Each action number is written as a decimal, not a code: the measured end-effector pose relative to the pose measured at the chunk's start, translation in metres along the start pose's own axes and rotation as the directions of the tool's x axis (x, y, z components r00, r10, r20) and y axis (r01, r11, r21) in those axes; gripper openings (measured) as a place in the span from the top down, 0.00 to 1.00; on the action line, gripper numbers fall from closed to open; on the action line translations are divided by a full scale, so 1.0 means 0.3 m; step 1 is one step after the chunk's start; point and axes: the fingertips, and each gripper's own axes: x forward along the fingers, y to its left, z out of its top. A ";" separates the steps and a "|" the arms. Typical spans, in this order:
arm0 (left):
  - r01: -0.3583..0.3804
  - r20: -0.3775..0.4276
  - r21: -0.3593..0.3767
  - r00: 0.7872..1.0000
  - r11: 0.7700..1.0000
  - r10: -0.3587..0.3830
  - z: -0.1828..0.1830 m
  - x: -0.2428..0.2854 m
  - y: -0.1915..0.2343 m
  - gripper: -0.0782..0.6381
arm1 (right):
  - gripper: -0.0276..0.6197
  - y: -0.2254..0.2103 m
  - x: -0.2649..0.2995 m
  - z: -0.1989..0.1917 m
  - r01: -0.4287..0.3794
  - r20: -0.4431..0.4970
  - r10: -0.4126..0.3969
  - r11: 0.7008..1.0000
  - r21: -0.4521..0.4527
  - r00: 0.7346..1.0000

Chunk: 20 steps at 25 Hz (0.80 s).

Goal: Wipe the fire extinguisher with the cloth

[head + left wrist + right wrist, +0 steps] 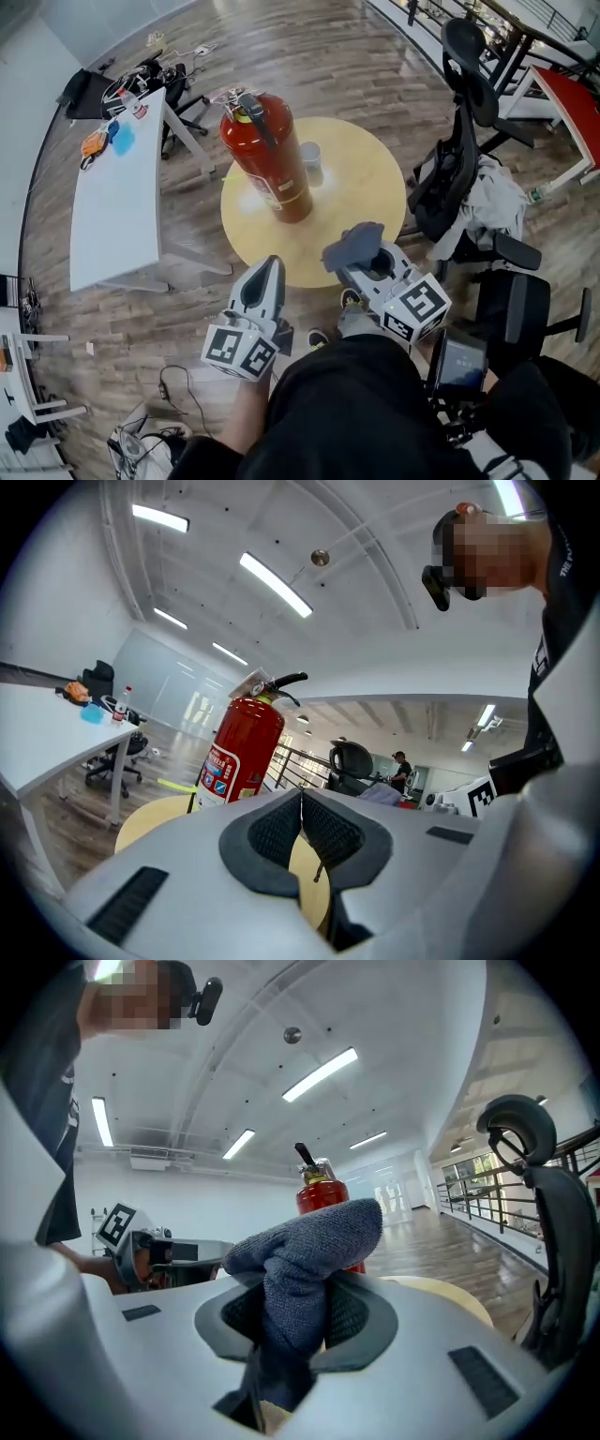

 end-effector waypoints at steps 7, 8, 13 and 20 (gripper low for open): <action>0.066 -0.011 0.047 0.998 0.997 -0.066 -0.023 -0.151 -0.058 0.86 | 0.78 0.199 -0.043 -0.011 0.071 0.033 -0.070 0.997 -0.035 0.997; 0.072 -0.012 0.056 0.997 0.996 -0.071 -0.024 -0.169 -0.066 0.86 | 0.78 0.222 -0.050 -0.014 0.079 0.035 -0.078 0.996 -0.045 0.996; 0.091 0.005 0.072 0.996 0.993 -0.092 -0.007 -0.228 -0.095 0.86 | 0.78 0.295 -0.076 -0.018 0.125 0.031 -0.122 0.988 -0.093 0.992; 0.119 -0.002 0.089 0.993 0.989 -0.119 0.000 -0.235 -0.129 0.86 | 0.78 0.321 -0.103 -0.021 0.138 0.027 -0.136 0.985 -0.107 0.990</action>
